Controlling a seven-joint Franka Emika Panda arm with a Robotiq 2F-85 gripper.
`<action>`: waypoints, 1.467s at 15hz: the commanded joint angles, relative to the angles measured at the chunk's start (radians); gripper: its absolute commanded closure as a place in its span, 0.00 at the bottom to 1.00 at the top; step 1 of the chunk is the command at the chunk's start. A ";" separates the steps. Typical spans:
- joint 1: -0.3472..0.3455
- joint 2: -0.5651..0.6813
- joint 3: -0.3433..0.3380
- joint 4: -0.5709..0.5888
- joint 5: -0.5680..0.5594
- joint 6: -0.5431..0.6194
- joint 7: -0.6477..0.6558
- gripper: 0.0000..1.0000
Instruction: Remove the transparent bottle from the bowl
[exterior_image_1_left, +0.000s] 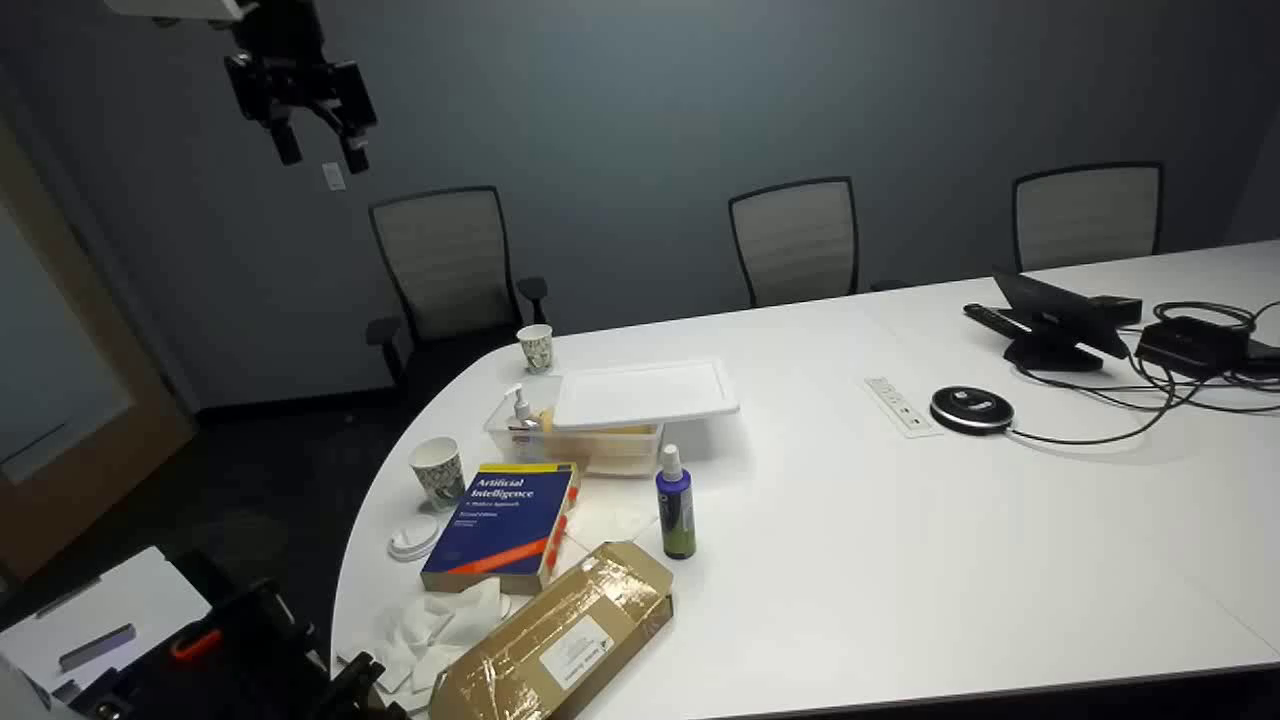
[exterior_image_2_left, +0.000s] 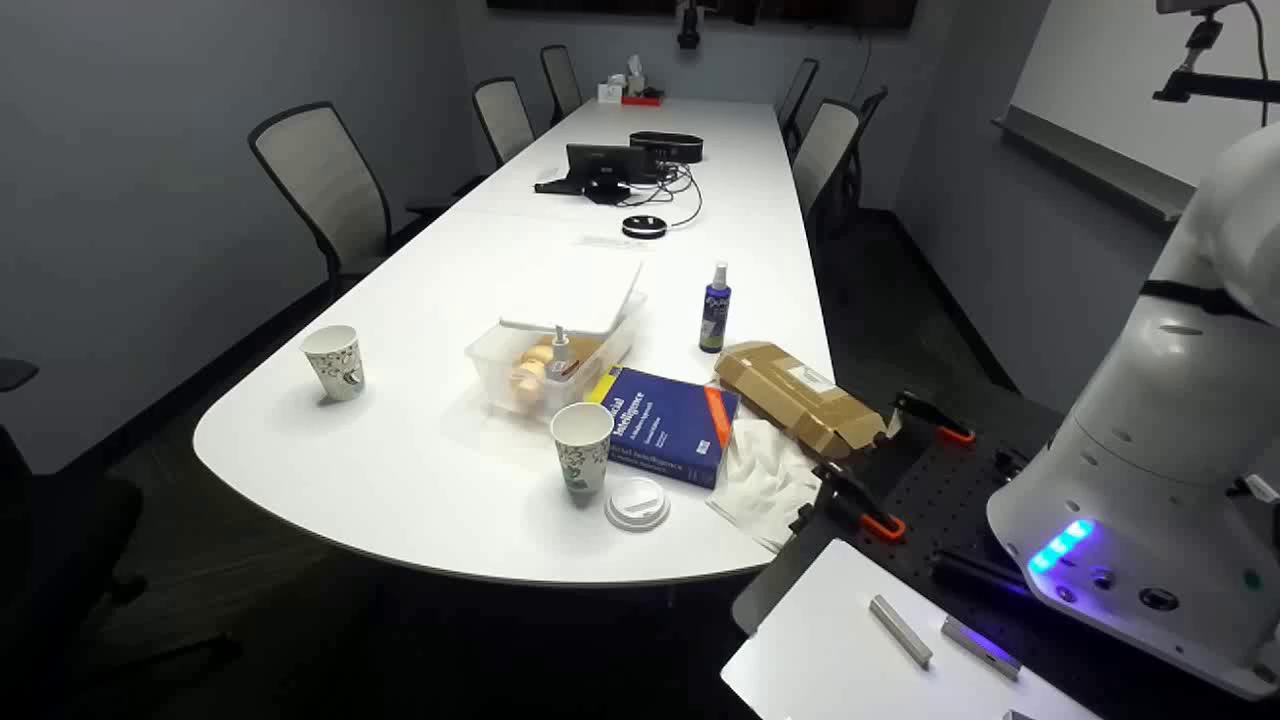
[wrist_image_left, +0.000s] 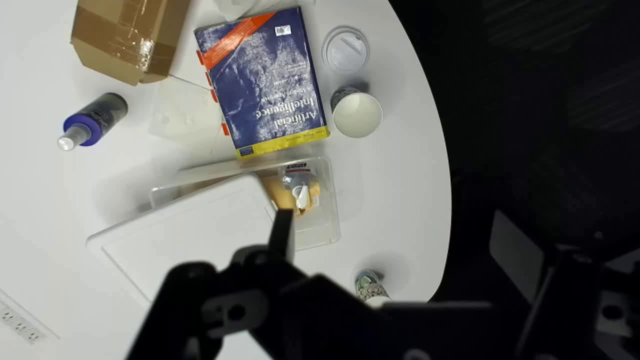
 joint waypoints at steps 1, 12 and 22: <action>-0.020 0.001 0.016 0.003 0.008 -0.003 -0.006 0.00; -0.026 0.103 0.033 0.015 0.014 0.099 0.044 0.00; -0.036 0.549 0.065 0.214 -0.008 0.280 0.124 0.00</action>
